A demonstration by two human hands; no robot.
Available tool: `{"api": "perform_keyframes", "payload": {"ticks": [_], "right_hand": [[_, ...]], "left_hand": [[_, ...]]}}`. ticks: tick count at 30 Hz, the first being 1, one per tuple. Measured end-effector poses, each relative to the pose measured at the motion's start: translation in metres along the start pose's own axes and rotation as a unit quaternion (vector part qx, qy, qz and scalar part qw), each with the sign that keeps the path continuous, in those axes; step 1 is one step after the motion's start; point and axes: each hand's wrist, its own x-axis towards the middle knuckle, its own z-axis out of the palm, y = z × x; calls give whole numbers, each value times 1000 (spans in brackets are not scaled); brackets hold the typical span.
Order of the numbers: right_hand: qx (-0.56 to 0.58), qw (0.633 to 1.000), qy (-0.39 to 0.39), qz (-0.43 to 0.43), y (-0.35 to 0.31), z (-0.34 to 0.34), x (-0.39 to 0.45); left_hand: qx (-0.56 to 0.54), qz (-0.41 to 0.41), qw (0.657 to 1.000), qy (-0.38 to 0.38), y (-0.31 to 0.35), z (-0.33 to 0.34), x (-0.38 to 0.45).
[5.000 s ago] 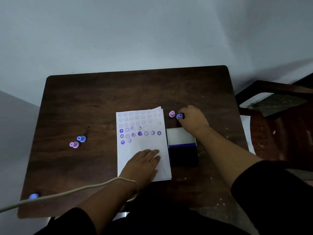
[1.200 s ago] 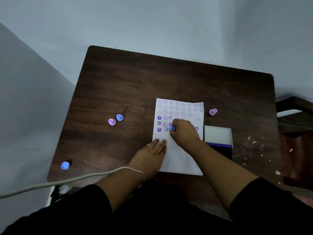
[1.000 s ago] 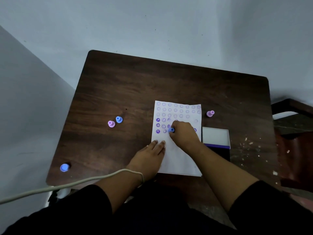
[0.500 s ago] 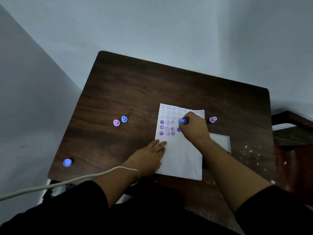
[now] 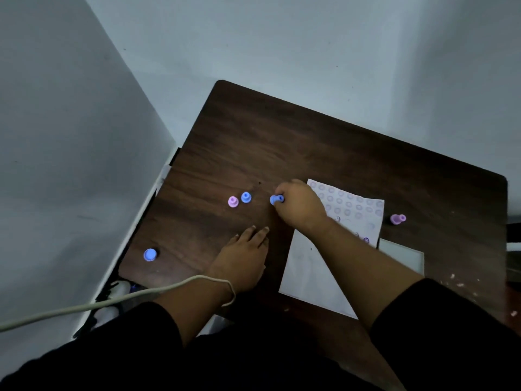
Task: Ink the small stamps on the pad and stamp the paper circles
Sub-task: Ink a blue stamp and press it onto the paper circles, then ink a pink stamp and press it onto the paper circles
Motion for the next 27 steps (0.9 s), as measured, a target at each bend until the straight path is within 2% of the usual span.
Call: {"api": "perform_keyframes", "payload": {"ticks": [5, 11, 17, 22, 27], "right_hand": [[-28, 999, -5, -45, -28, 10, 13], [-112, 990, -25, -76, -40, 17, 21], [-96, 992, -34, -72, -40, 17, 20], [-49, 998, -18, -38, -10, -6, 5], [-31, 999, 31, 33, 64, -42, -19]], "left_hand": [[-10, -6, 1000, 5, -2, 6, 3], [-19, -3, 1000, -6, -3, 6, 2], [-20, -7, 1000, -11, -1, 2, 3], [-9, -3, 999, 32, 12, -9, 10], [-3, 69, 996, 50, 48, -24, 34]]}}
